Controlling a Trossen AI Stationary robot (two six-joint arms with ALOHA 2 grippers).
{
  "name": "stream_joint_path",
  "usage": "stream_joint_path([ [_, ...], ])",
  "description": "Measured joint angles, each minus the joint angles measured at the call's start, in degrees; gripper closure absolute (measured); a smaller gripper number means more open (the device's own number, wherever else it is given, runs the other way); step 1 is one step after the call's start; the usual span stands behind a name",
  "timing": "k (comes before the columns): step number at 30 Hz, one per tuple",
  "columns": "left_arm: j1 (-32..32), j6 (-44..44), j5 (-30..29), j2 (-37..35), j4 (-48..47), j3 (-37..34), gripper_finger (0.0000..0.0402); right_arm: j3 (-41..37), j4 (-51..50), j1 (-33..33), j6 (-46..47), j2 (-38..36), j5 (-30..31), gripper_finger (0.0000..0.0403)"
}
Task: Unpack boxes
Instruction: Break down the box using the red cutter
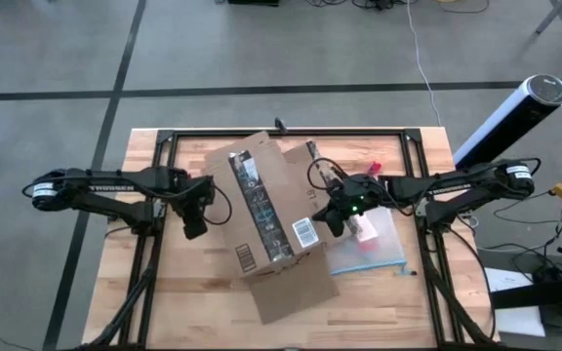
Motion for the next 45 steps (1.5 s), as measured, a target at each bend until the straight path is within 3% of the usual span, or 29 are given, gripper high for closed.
stream_joint_path([
  [3,0.00,-1.57,0.02,0.61,2.32,0.68,0.0402,0.00,-2.74,-0.04,0.00,-1.36,4.32,0.0403],
  [9,0.00,-5.09,0.02,2.73,9.47,0.80,0.0402,0.03,-5.71,0.01,1.83,-2.33,7.33,0.0403],
  [18,0.00,-5.96,0.09,7.83,10.72,0.76,0.0402,-0.11,-7.84,-0.01,4.62,-4.32,16.68,0.0403],
  [22,0.00,-5.96,0.07,9.11,11.34,0.73,0.0402,-0.11,-11.95,-0.01,7.43,-3.84,17.57,0.0403],
  [29,0.00,-5.96,-0.12,10.14,12.78,0.73,0.0402,-0.11,-12.72,0.71,8.06,-0.36,8.12,0.0403],
  [36,0.51,-7.35,-3.28,10.06,11.95,0.72,0.0401,-0.01,-1.70,1.96,9.28,4.78,2.31,0.0403],
  [45,2.95,-10.93,-5.80,8.55,2.17,5.27,0.0401,9.17,-0.24,3.42,4.86,14.42,-4.07,0.0403],
])
